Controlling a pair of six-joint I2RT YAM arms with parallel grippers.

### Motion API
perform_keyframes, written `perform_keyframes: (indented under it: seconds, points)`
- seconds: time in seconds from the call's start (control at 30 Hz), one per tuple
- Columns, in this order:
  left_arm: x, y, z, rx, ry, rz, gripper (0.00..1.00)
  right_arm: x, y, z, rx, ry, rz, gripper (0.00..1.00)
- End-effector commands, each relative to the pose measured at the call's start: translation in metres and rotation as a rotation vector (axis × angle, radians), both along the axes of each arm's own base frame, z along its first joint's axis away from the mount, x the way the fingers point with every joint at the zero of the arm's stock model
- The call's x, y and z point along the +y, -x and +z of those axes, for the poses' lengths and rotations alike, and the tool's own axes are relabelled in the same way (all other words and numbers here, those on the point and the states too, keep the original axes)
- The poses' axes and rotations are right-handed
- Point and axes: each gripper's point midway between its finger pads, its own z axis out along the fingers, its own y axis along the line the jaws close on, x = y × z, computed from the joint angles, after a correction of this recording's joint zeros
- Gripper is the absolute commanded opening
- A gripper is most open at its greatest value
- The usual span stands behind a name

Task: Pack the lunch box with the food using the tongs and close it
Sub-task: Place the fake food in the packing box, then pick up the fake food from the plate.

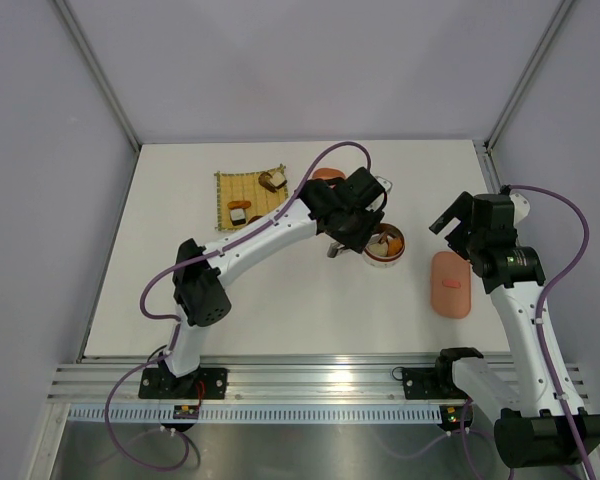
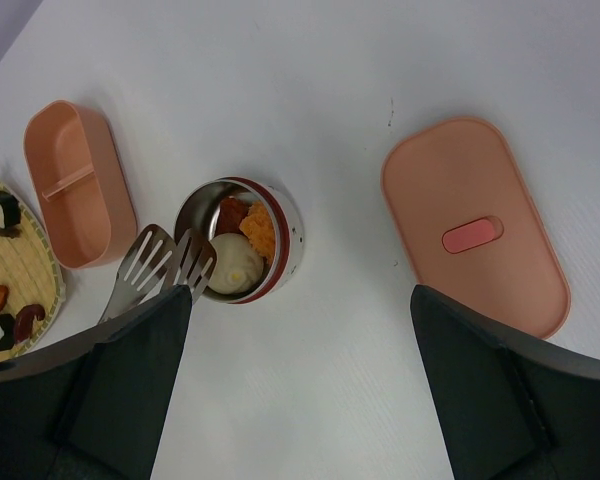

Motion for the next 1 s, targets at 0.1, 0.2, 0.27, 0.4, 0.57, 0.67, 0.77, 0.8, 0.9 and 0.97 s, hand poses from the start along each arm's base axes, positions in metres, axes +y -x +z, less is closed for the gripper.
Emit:
perform_keyframes:
  seconds: [0.1, 0.2, 0.27, 0.4, 0.57, 0.67, 0.77, 0.8, 0.9, 0.97]
  points:
    - [-0.012, -0.004, 0.057, -0.094, 0.129, -0.011, 0.47, 0.002, -0.002, 0.004, -0.019, -0.015, 0.002, 0.99]
    - [-0.01, -0.005, 0.071, -0.12, 0.151, -0.006, 0.47, 0.002, -0.003, 0.004, -0.02, -0.017, 0.006, 1.0]
    - [-0.006, -0.006, 0.084, -0.15, 0.17, 0.004, 0.43, 0.003, -0.003, 0.004, -0.02, -0.02, 0.011, 1.0]
    - [0.008, -0.019, 0.094, -0.19, 0.167, 0.056, 0.4, 0.006, -0.005, 0.004, -0.018, -0.028, 0.022, 0.99]
    - [0.044, -0.05, 0.089, -0.21, 0.144, 0.179, 0.4, 0.009, -0.006, 0.005, -0.021, -0.034, 0.04, 1.0]
    - [0.08, -0.077, 0.086, -0.23, 0.121, 0.298, 0.4, 0.011, -0.006, 0.002, -0.006, -0.036, 0.053, 0.99]
    - [0.118, -0.104, 0.084, -0.235, 0.117, 0.418, 0.4, 0.012, -0.007, 0.001, -0.002, -0.037, 0.06, 1.0]
    - [0.128, -0.107, 0.075, -0.223, 0.1, 0.443, 0.4, 0.013, -0.008, 0.002, -0.008, -0.034, 0.071, 1.0]
    - [0.162, -0.13, 0.064, -0.219, 0.087, 0.546, 0.4, 0.016, -0.011, 0.002, -0.004, -0.041, 0.087, 0.99]
    - [0.182, -0.144, 0.057, -0.213, 0.081, 0.616, 0.4, 0.017, -0.014, 0.001, 0.005, -0.042, 0.1, 0.99]
